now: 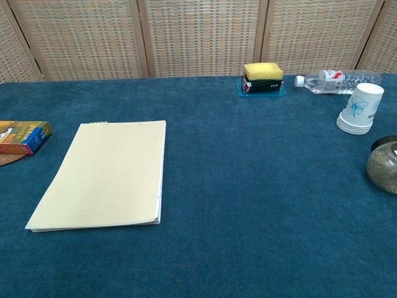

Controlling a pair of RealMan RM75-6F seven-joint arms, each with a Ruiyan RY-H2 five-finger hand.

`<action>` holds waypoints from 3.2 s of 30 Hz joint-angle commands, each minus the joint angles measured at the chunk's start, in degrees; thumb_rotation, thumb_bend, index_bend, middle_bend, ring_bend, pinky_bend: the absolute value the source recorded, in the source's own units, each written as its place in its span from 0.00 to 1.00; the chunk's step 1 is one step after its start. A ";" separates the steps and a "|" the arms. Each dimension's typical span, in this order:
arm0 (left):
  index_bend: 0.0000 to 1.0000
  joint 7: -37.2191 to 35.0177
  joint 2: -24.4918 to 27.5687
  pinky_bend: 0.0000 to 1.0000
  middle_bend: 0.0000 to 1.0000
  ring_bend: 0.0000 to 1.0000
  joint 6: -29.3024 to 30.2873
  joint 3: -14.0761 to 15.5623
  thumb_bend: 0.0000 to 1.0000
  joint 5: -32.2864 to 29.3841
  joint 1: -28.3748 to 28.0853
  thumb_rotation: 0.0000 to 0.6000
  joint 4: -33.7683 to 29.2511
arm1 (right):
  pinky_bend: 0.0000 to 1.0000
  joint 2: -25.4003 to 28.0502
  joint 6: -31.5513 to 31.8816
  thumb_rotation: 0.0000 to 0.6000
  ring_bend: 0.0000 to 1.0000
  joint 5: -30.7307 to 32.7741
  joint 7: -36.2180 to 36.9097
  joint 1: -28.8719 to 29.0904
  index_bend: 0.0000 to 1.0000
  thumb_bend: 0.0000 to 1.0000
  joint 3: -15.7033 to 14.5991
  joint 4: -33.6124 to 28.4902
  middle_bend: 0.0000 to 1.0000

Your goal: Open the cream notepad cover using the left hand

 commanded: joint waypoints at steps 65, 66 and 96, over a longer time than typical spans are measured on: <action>0.00 4.32 -19.36 0.00 0.00 0.00 -12.52 -1.87 0.37 -6.92 -11.21 1.00 13.91 | 0.00 0.20 -2.03 1.00 0.00 1.60 1.70 0.69 0.02 0.00 0.28 0.69 0.00; 0.00 4.40 -19.44 0.00 0.00 0.00 -13.13 -2.18 0.37 -7.51 -11.56 1.00 13.88 | 0.00 0.19 -2.07 1.00 0.00 1.63 1.72 0.70 0.02 0.00 0.28 0.71 0.00; 0.50 -0.15 -22.48 0.19 0.30 0.20 -14.10 -3.32 0.44 -7.35 -16.52 1.00 19.85 | 0.00 0.06 -2.60 1.00 0.00 2.10 1.66 0.86 0.04 0.00 0.27 0.92 0.00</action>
